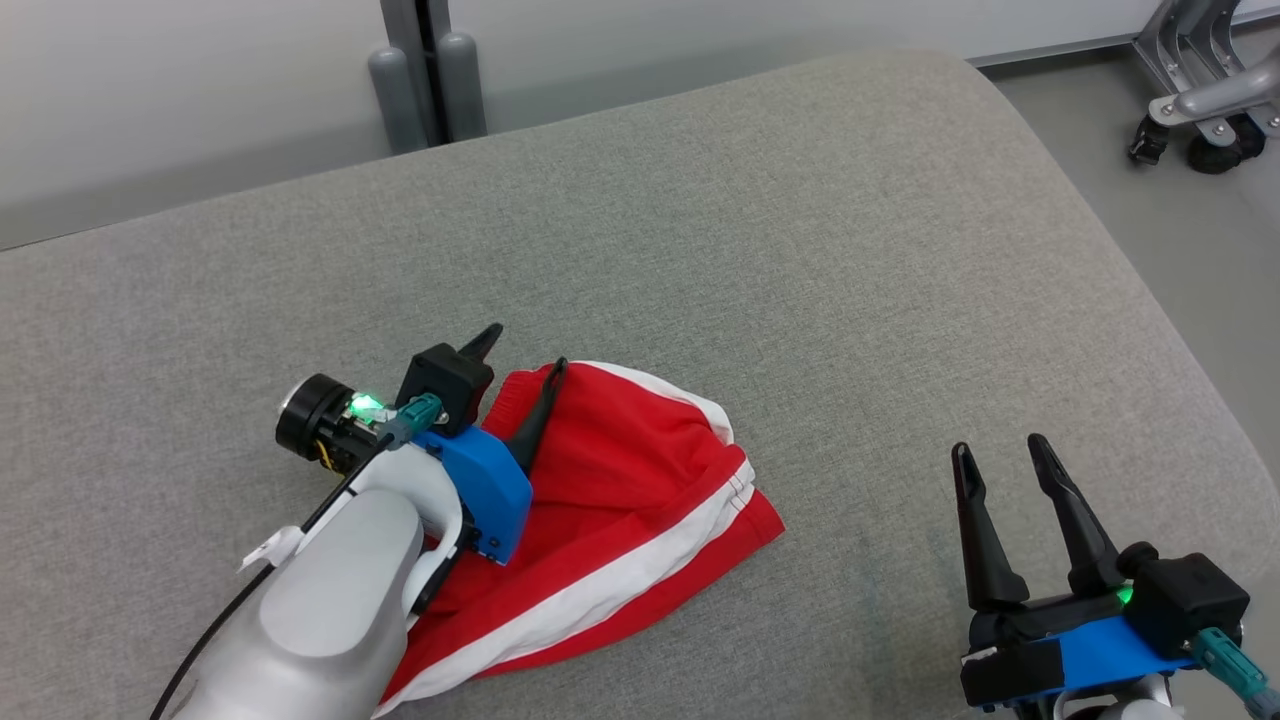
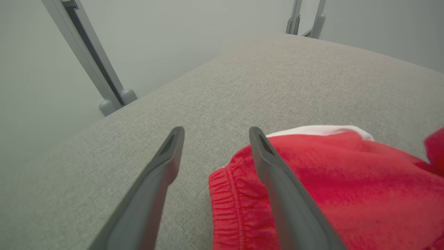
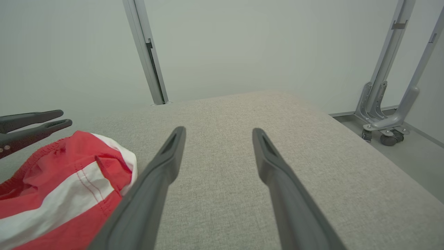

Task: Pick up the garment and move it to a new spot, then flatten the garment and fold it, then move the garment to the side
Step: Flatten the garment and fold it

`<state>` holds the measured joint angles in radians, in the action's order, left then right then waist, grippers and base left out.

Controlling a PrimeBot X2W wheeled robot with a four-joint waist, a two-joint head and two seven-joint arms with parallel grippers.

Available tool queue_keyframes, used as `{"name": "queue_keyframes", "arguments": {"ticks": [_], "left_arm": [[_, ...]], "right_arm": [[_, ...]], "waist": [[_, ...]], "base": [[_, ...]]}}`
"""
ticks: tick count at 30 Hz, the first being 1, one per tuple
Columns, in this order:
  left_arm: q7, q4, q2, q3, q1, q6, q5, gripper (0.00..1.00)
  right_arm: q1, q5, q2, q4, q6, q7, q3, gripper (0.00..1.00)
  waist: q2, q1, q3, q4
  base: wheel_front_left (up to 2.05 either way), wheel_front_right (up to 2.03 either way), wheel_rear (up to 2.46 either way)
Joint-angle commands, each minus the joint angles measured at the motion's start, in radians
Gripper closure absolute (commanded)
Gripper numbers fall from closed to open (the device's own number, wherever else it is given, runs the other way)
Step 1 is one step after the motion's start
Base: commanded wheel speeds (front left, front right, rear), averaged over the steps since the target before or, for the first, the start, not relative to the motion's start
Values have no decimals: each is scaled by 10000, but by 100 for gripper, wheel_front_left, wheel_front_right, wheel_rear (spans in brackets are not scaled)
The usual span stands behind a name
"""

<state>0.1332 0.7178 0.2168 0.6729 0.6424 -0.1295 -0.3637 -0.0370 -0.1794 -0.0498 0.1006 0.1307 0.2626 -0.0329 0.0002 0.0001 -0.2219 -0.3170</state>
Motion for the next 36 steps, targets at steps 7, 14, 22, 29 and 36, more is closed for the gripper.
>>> {"name": "queue_keyframes", "arguments": {"ticks": [7, 14, 22, 29, 36], "left_arm": [[-489, 962, 424, 1703, 455, -9, -948, 0], [-561, 1484, 316, 2863, 748, -10, -1714, 0], [-490, 2259, 115, 3741, 1248, -10, -2395, 100], [681, 2823, 254, 3482, 2122, -9, -3095, 100], [1269, 3311, 975, 2472, 2615, 221, -3545, 100]], "right_arm": [[-257, -190, -15, 94, 3, 33, 24, 0], [-380, -204, -17, 174, 3, 33, 8, 0], [-436, -200, -17, 266, 3, 33, -71, 0], [-287, -117, -17, 247, 3, 33, 78, 0], [-274, -21, -18, 196, 3, 33, 176, 0]], "waist": [[-2, -1, -281, -161], [-2, -1, -334, -197], [-2, -1, -357, -182], [-2, -1, -201, 275], [-2, -1, -47, 720]], "base": [[0, 0, 0], [0, 0, 0], [0, 0, 0], [0, 0, 0], [0, 0, 0]]}}
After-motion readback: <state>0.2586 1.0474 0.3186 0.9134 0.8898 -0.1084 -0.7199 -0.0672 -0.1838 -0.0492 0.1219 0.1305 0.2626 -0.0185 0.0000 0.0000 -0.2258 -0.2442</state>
